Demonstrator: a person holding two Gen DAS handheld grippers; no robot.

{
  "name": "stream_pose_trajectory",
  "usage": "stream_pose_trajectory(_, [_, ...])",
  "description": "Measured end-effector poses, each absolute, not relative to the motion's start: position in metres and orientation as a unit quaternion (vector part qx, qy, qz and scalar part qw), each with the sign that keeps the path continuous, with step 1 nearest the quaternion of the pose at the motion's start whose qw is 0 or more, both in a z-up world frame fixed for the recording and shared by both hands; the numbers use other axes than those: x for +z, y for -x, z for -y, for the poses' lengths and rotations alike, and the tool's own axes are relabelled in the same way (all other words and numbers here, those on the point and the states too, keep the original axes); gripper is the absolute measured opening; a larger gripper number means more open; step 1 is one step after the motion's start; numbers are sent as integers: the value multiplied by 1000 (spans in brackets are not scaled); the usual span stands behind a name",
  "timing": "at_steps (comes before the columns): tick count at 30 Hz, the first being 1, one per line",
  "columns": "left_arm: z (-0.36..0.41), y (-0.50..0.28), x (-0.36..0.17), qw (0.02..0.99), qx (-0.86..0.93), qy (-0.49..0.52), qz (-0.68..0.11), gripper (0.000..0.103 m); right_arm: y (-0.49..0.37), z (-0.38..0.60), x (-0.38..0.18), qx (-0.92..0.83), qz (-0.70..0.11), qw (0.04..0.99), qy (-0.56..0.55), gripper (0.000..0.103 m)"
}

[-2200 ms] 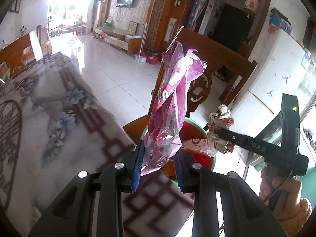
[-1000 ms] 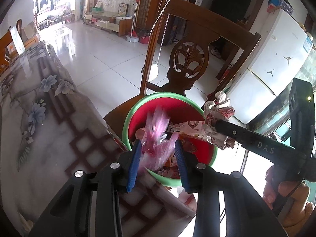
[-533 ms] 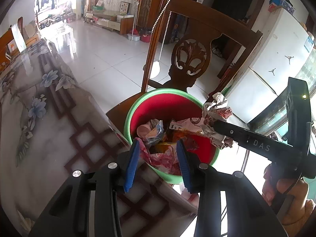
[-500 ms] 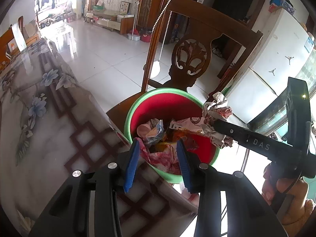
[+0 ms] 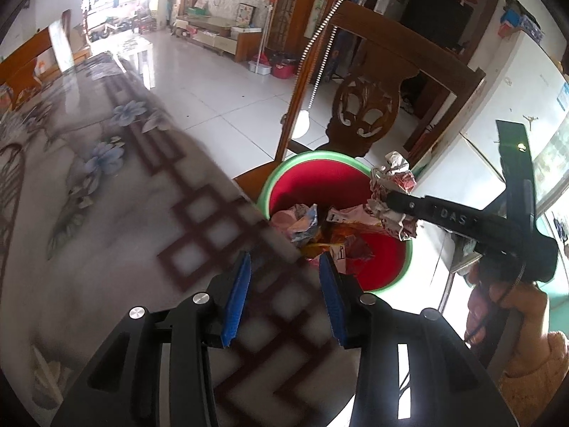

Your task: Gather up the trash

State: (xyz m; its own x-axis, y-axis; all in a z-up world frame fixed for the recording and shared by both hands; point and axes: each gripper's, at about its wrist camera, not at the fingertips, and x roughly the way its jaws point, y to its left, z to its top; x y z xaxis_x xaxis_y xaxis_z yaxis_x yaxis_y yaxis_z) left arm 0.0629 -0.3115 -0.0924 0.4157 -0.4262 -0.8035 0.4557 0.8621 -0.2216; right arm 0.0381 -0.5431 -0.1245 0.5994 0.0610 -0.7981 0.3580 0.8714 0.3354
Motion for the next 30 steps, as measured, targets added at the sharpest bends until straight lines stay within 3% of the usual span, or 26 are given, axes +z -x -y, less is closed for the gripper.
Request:
stream_pose_trajectory(15, [276,-57,-83,852,-251,7,-459,39,-68,523,-126,-103,-452,866,-185,42])
stream_pose_trajectory(22, [261,-54,-78,858,-245,17,-451,39,-65,520,-118,-122,-443,872,-168,64])
stream_pose_trajectory(24, [255,-52,-75,861,-243,19,-447,50,-65,519,-115,-125,-439,874,-167,65])
stream_pose_trajectory(30, [230,-44,-62,875,-234,28,-423,54,-58,493,-87,-119,-412,889,-157,66])
